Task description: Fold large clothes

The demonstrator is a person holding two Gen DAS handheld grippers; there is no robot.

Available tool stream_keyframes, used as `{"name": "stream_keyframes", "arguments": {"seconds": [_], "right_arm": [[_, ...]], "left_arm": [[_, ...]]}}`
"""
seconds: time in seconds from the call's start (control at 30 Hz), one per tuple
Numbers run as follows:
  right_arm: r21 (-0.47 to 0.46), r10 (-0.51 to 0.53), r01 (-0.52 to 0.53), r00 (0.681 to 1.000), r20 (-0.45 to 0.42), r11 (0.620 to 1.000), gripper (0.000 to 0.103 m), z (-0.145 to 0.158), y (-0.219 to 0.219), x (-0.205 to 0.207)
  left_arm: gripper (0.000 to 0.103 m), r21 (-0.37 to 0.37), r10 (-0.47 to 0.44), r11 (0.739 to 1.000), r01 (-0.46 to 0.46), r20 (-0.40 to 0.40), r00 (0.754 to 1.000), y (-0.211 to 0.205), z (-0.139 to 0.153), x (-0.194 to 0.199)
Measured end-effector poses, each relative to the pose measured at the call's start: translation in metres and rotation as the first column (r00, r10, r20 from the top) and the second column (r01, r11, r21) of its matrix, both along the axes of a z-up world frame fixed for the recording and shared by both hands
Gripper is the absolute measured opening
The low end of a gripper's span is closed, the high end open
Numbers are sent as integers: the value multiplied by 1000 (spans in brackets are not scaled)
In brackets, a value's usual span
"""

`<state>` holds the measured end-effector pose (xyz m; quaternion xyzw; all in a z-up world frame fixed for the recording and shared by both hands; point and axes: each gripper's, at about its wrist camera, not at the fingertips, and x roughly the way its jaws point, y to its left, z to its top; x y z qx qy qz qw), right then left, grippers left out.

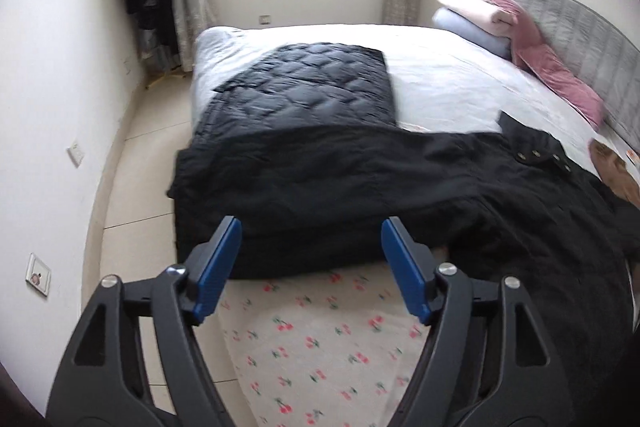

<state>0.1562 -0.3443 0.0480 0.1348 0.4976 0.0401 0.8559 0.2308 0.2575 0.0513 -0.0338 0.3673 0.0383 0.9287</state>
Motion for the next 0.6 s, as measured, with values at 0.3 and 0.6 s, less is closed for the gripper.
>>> {"name": "stream_keyframes", "arguments": {"seconds": [0.3, 0.6], "right_arm": [[-75, 38, -44, 996, -75, 996, 85, -40, -3, -78], [-36, -203, 200, 972, -117, 979, 85, -92, -90, -141]], "left_arm": [[83, -103, -366, 930, 352, -313, 876, -92, -70, -73], [7, -492, -478, 829, 268, -371, 796, -65, -114, -128]]}}
